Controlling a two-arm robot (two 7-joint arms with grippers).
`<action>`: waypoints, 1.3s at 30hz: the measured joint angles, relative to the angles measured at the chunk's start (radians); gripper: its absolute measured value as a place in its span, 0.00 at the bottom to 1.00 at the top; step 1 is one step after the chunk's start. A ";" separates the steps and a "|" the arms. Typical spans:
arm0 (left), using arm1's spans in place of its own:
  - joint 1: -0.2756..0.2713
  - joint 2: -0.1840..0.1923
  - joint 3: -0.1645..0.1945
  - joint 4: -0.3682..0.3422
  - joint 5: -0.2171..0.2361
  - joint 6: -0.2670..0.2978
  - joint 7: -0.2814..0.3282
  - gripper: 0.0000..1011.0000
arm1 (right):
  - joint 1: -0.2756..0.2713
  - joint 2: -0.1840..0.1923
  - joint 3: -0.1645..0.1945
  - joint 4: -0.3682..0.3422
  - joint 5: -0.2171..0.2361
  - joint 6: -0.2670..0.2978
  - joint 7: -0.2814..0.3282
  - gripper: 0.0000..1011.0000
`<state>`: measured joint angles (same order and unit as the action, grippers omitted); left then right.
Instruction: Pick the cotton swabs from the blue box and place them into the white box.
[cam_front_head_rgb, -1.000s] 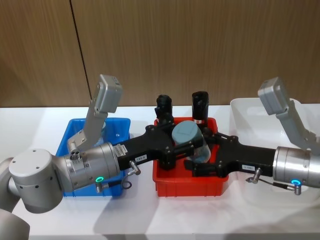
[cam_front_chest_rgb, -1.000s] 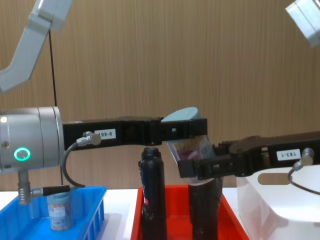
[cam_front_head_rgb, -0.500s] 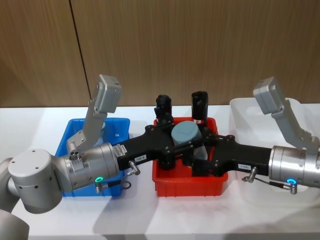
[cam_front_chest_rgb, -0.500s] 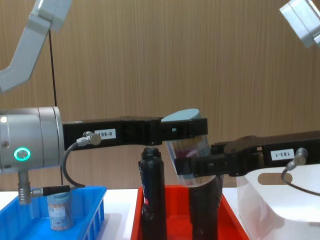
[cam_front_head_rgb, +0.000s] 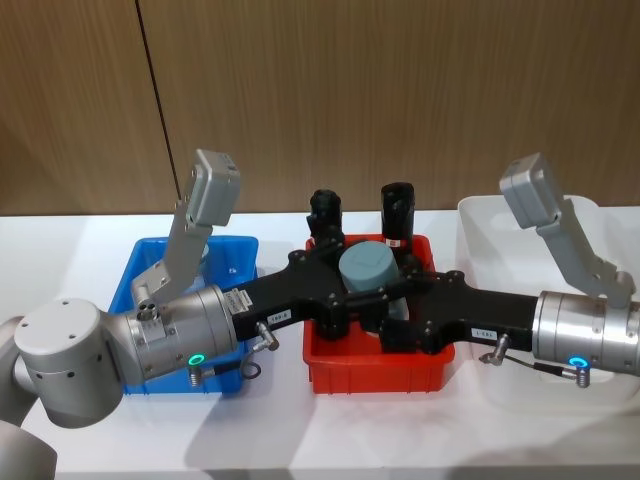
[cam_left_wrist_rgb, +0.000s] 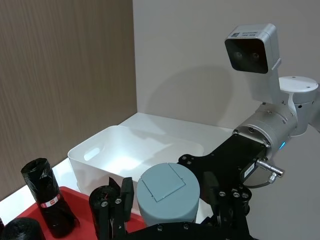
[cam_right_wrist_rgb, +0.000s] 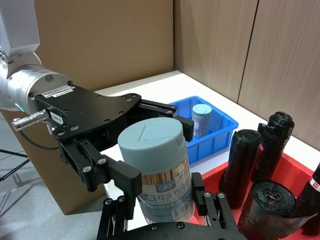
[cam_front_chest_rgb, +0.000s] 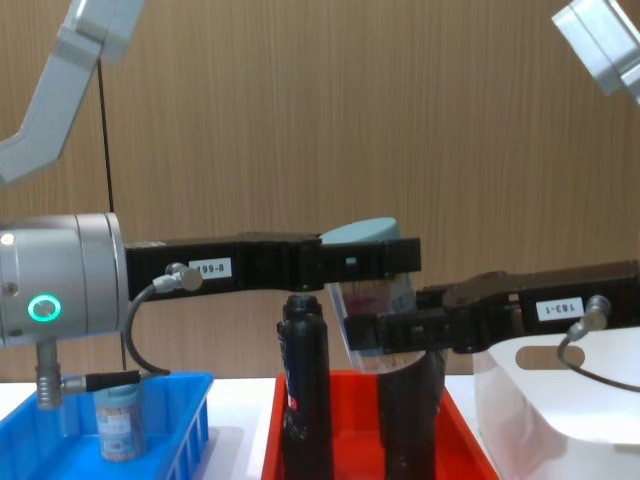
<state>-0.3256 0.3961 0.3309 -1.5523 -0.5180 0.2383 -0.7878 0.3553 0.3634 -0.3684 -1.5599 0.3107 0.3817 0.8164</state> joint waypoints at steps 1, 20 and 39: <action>0.000 0.000 0.000 0.000 0.000 0.000 0.000 0.88 | 0.000 0.000 0.000 0.000 0.000 0.000 0.000 0.66; 0.000 0.000 0.000 0.000 0.000 0.000 0.000 0.99 | -0.010 0.038 0.015 0.001 0.031 -0.011 -0.040 0.66; 0.000 0.000 0.000 0.000 0.000 0.000 0.000 0.99 | -0.004 0.091 0.068 0.068 0.046 -0.039 -0.158 0.66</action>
<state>-0.3256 0.3961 0.3310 -1.5523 -0.5180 0.2385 -0.7878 0.3508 0.4542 -0.3002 -1.4915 0.3572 0.3427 0.6583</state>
